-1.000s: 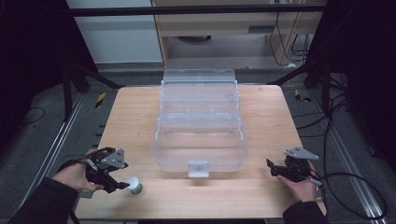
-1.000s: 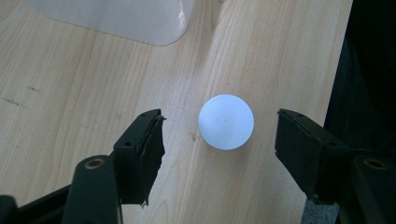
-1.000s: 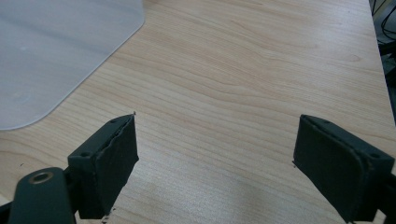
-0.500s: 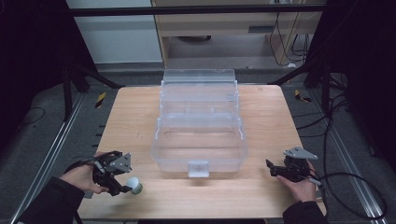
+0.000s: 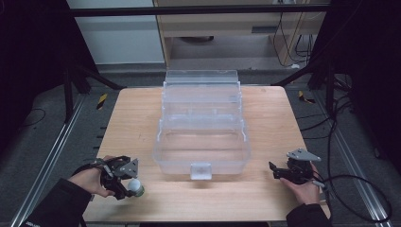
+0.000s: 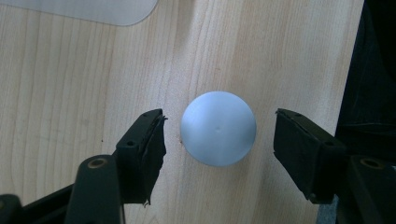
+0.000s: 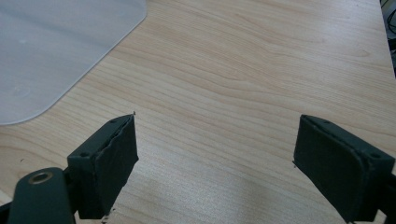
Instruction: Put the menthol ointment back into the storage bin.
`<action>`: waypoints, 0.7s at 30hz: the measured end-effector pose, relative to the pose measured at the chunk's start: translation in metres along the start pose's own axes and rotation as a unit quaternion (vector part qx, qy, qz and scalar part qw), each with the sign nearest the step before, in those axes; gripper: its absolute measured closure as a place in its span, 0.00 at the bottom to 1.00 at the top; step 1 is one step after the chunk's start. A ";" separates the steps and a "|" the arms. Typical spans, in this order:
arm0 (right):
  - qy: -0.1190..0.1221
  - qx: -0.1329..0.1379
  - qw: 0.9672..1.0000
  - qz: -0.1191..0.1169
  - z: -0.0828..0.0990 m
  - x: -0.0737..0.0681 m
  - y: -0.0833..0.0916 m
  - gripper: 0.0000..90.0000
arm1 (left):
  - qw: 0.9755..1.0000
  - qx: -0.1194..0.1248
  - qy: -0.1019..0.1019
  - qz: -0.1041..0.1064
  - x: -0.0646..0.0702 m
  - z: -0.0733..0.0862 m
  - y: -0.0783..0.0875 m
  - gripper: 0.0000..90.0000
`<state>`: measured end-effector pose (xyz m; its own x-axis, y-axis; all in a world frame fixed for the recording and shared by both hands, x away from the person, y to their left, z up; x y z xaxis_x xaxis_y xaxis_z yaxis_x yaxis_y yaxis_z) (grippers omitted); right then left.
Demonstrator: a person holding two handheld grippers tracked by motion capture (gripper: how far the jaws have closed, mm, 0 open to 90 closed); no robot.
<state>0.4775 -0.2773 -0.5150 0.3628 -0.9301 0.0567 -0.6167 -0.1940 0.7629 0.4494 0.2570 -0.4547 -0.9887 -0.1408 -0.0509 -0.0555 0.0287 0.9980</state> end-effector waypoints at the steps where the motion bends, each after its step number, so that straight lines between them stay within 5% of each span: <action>1: 0.000 -0.001 1.000 0.000 0.000 0.000 0.000 0.15 | 1.000 -0.005 -0.004 0.000 -0.001 -0.001 -0.001 0.38; 21: 0.003 -0.006 1.000 0.001 0.000 0.000 -0.001 0.15 | 0.999 -0.033 -0.020 0.010 -0.004 -0.005 -0.012 0.55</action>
<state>0.4780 -0.2772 -0.5162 0.3657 -0.9286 0.0628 -0.6096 -0.1880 0.7701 0.4542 0.2524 -0.4662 -0.9943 -0.1020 -0.0320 -0.0287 -0.0338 0.9990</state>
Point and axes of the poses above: each handheld gripper's, and its own axes: y roughly backward along the jaws, z roughly out of its underside, x roughly to its right, the point moved 4 cm from there along -y, roughly forward along the jaws, and after that the axes turned 13 degrees about -x, right-handed, at the moved point
